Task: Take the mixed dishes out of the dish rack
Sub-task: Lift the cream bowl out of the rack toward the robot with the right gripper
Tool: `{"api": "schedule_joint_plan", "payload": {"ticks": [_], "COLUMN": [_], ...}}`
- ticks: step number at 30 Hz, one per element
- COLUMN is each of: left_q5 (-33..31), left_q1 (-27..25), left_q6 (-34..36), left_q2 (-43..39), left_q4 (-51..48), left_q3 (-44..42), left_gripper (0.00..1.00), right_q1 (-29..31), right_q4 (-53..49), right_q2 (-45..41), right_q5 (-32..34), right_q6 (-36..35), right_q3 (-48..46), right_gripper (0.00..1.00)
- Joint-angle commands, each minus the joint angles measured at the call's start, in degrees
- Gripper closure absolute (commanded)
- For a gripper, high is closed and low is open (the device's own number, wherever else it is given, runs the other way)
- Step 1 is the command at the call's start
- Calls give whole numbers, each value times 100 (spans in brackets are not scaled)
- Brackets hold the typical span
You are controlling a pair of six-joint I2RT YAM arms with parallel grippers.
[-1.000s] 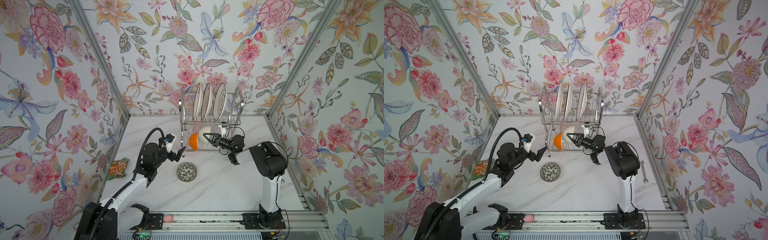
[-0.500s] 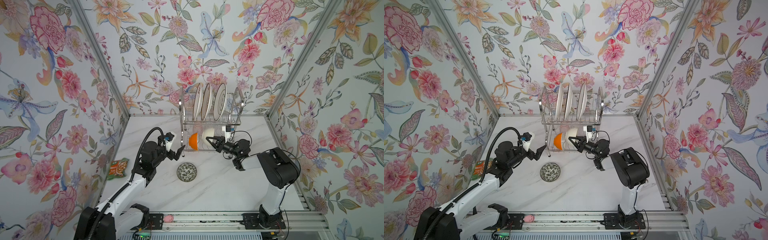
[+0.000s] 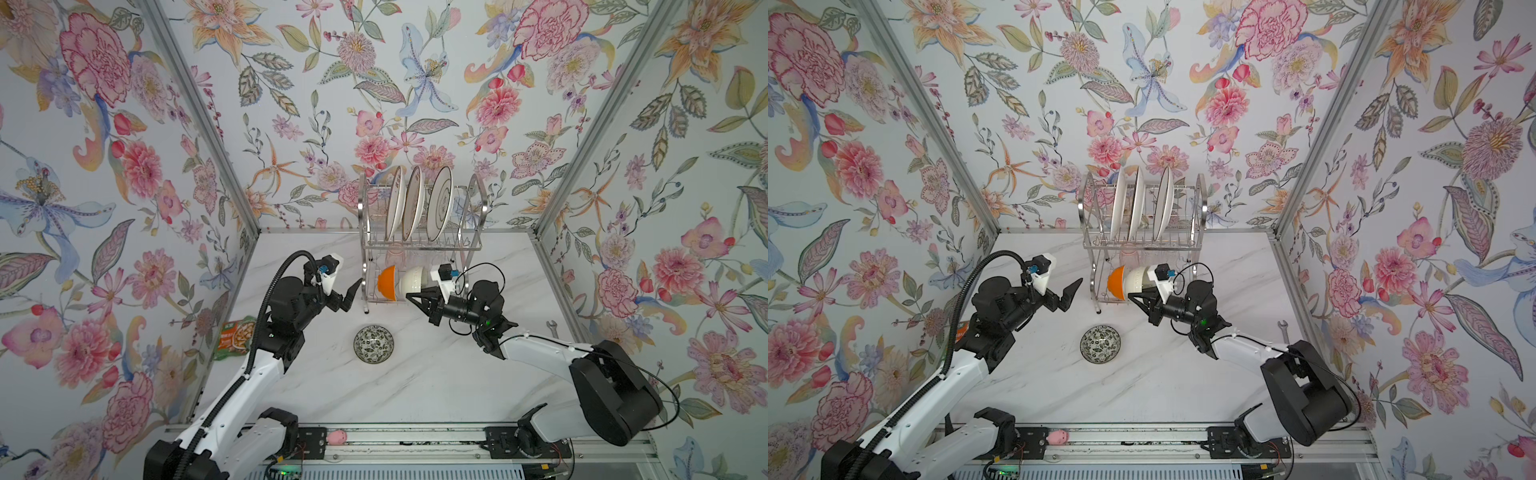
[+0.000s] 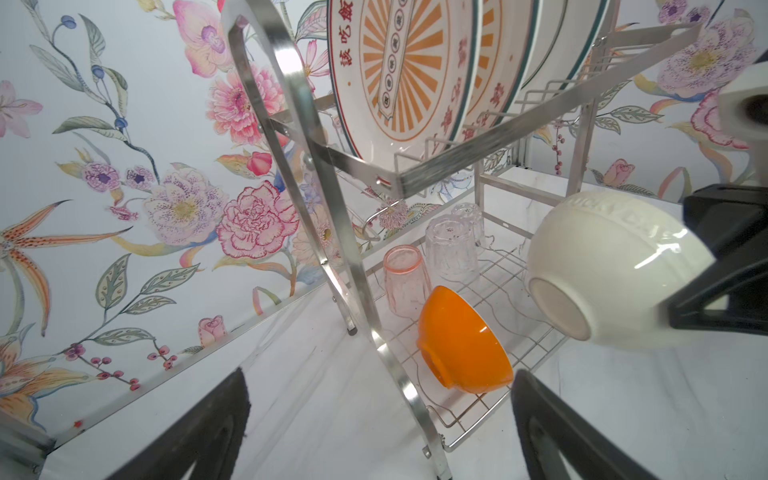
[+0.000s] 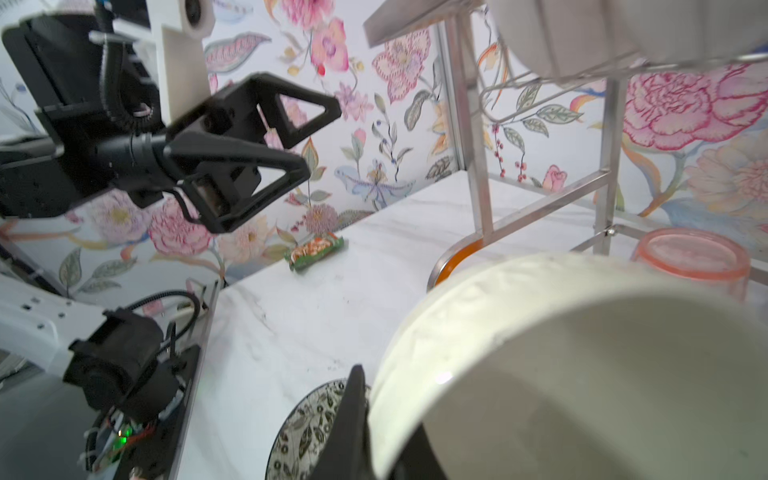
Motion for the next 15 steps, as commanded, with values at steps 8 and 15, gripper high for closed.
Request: {"api": "schedule_joint_plan", "payload": {"ticks": [8,15], "left_q5": [-30,-197], "left_q1": [764,1065], "left_q6": [-252,-338], "left_q2": [163,404], "left_q4": [-100,-133], "left_q3": [204,226], "left_gripper": [1,1], "right_q1": [1075,1735], "right_q4": [-4997,-6334], "right_q2": [-313,305], "right_q5": [1403,2067], "right_q6": [-3524,-4344], "right_q3": [1707,2553], "right_gripper": [100,100]}}
